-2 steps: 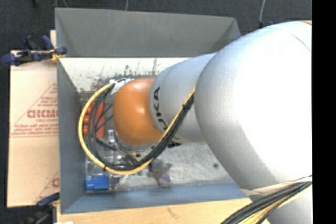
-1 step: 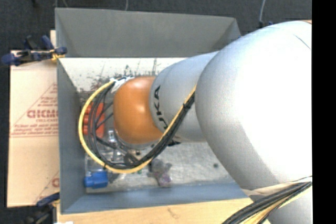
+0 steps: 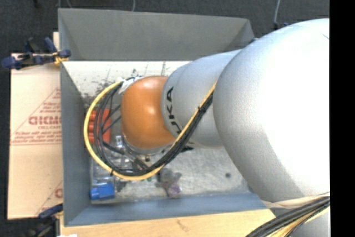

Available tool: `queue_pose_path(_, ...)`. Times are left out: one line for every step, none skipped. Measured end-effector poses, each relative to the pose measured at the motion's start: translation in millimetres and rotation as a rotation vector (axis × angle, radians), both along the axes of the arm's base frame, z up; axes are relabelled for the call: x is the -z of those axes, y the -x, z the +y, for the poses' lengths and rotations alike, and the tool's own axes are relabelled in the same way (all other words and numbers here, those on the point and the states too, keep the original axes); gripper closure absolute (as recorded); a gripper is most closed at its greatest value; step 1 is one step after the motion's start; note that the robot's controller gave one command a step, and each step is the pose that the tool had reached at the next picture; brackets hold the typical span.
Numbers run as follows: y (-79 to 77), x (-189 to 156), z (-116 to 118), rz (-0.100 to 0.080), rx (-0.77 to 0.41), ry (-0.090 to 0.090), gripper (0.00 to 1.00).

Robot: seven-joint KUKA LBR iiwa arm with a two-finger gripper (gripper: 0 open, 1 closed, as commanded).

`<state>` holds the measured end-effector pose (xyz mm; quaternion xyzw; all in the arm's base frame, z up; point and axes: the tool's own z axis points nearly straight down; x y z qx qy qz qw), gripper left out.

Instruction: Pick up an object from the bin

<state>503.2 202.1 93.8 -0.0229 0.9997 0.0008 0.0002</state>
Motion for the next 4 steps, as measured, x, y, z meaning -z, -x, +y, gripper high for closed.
queue_pose_path(-0.6, -39, 0, -0.001, 0.001, -0.001, 1.0)
queue_pose_path(-0.5, -50, -1, 0.0, 0.001, 0.0, 1.0)
queue_pose_path(-1.2, -87, -1, -0.002, -0.001, -0.001, 1.0)
queue_pose_path(-1.2, -105, -1, -0.001, -0.003, 0.0, 1.0)
